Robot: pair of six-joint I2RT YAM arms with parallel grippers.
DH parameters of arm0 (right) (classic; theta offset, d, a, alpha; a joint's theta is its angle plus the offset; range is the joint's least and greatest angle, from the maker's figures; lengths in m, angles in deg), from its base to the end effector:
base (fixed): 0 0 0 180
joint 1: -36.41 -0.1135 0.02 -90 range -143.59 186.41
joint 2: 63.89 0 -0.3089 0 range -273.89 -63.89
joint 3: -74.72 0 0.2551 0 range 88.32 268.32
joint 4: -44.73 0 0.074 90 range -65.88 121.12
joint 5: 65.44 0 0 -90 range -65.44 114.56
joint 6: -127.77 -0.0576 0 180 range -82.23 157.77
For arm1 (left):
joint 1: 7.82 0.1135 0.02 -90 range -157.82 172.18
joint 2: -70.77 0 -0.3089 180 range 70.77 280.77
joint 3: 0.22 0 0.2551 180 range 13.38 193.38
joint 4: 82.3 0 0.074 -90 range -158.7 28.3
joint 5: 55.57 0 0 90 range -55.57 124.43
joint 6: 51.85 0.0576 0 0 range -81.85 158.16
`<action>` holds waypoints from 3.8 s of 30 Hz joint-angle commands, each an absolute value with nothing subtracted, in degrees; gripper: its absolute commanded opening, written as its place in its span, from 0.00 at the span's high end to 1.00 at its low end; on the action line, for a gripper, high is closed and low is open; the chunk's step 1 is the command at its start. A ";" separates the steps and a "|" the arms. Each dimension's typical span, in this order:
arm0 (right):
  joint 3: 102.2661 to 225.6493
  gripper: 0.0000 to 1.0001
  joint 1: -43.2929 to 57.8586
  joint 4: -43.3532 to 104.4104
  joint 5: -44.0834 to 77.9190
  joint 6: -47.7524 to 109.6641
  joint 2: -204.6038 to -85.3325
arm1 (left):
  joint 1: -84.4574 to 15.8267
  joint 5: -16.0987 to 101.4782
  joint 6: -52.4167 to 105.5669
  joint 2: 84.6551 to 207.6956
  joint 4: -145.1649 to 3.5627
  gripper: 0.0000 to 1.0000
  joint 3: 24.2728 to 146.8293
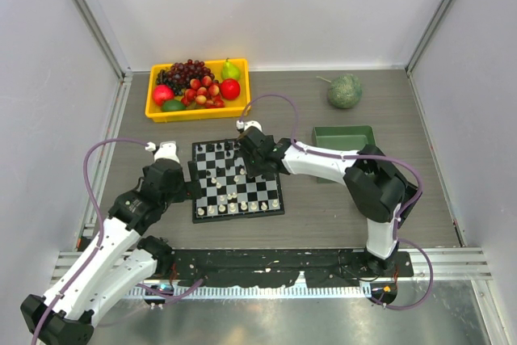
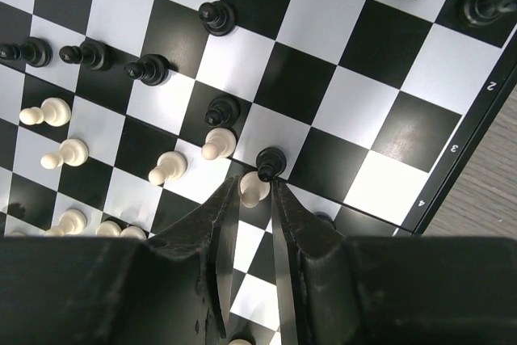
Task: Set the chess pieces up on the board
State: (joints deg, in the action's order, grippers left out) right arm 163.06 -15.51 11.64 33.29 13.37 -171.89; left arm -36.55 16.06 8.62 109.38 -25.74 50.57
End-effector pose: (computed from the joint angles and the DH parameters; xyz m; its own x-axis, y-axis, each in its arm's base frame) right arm 0.2751 0.3370 0.2172 -0.7451 -0.2889 -0.6011 -0.4541 0.8799 0.1400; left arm 0.1139 -0.0417 0.2701 -0.6611 -0.1710 -0.7305 -0.0772 0.9840 -0.1605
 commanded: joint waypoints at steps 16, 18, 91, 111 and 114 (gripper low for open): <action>164.70 0.91 -16.67 10.29 33.00 13.16 -171.12 | -36.29 16.67 8.54 108.91 -28.00 0.00 50.03; 164.18 0.91 -17.03 10.38 32.82 13.69 -170.24 | -36.29 16.67 8.54 108.83 -27.92 0.00 50.03; 141.85 0.76 -18.26 14.07 34.58 9.82 -151.25 | -36.20 15.71 7.83 108.38 -28.44 0.00 48.71; 162.06 0.59 -18.26 12.40 33.96 15.88 -163.28 | -36.20 15.36 7.66 106.28 -27.39 0.00 48.71; 165.22 0.60 -18.26 11.97 33.61 16.50 -165.66 | -36.12 15.27 7.66 105.93 -27.13 0.00 48.63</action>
